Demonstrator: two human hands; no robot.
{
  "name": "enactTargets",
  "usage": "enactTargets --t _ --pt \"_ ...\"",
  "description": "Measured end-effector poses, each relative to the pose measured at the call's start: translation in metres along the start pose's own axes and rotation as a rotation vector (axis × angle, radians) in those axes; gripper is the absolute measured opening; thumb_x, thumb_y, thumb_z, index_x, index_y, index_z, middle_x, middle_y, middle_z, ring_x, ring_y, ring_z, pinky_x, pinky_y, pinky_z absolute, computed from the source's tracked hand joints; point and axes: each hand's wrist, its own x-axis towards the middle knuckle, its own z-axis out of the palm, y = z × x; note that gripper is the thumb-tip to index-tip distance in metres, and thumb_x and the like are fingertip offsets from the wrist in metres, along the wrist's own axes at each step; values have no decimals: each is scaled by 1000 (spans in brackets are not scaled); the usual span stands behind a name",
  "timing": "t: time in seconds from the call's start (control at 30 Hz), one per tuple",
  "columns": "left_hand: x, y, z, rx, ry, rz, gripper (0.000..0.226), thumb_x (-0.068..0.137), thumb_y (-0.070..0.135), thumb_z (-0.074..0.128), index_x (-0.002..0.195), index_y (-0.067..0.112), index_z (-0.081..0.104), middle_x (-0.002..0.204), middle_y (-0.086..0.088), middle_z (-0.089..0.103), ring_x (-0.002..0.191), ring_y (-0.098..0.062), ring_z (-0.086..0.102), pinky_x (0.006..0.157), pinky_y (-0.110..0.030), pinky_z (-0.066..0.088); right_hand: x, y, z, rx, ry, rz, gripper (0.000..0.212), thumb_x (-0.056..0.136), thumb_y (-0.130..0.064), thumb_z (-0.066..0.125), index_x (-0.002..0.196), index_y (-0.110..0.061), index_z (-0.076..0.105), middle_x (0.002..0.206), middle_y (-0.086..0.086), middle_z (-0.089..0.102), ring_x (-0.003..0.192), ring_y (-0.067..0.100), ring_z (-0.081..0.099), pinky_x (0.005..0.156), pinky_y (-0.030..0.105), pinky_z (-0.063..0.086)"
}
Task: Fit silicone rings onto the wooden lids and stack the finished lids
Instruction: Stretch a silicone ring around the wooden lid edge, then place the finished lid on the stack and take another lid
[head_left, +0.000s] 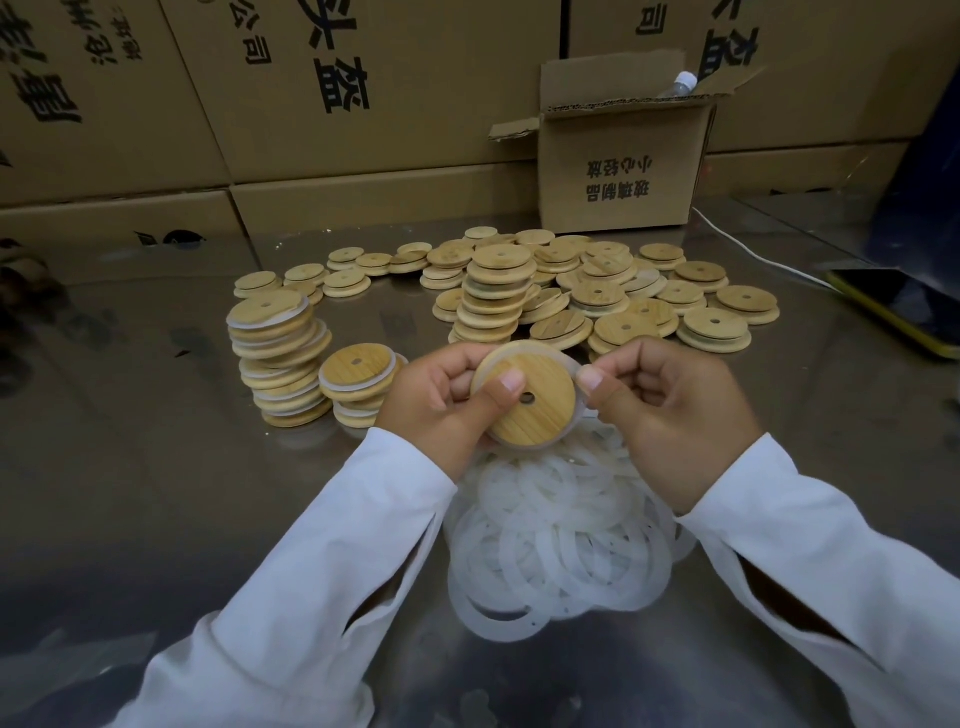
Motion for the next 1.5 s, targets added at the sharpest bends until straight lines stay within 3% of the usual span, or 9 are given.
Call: enactTargets --t 0.43,0.57,0.7,0.83,0.93,1.0,1.17,1.37,1.5 --pt "-1 2 1 -95 19 -50 27 67 23 60 91 9 65 71 -3 72 68 -14 68 60 -26 57 2 -2 -5 153 -26 36 11 78 -15 66 69 -22 66 52 -6 62 48 1 54 51 10 46" --pt "-2 6 -5 252 239 252 14 78 28 68 90 26 62 84 4 69 78 -5 64 66 -17 51 4 0 -7 114 36 66 6 81 -24 62 87 -23 64 62 5 62 52 7 55 52 12 46" --pt "4 8 -23 454 581 414 17 83 28 65 94 39 57 99 2 64 91 -11 60 79 -24 50 3 4 -3 29 -18 50 12 80 -27 62 91 -28 60 64 0 61 59 12 57 57 13 45" --pt "12 5 -46 286 858 234 18 84 30 65 100 35 61 87 17 61 79 6 59 77 -14 50 2 8 -1 -3 -49 50 10 80 -27 63 88 -30 59 65 -1 61 68 24 60 63 19 47" --pt "16 -1 -57 138 932 48 19 83 33 66 102 32 63 89 6 63 89 -15 63 74 -29 56 3 10 0 -12 -54 54 8 81 -25 63 86 -30 59 65 1 62 70 29 61 65 25 48" --pt "17 -3 -62 89 935 -29 26 83 30 66 109 24 65 85 7 62 87 -18 63 61 -23 56 4 11 0 -19 -58 54 7 81 -25 63 85 -30 59 66 3 63 71 30 61 65 26 47" --pt "19 -8 -68 87 964 -180 29 81 29 69 110 29 66 75 15 56 75 -10 57 88 -35 52 7 15 -3 -45 -42 48 6 81 -25 63 84 -30 60 69 6 63 64 23 59 60 21 46" --pt "23 -11 -72 154 1065 -231 22 71 38 76 85 30 61 99 -1 66 89 -24 64 85 -40 54 13 17 -9 -41 4 53 5 83 -21 62 85 -25 61 68 9 63 53 10 55 52 8 43" --pt "25 -12 -74 48 1054 -284 32 75 36 74 95 16 60 75 -8 64 48 -12 61 52 -22 55 11 19 -8 -54 -12 58 6 83 -20 61 83 -26 60 68 10 63 56 15 57 52 9 42"
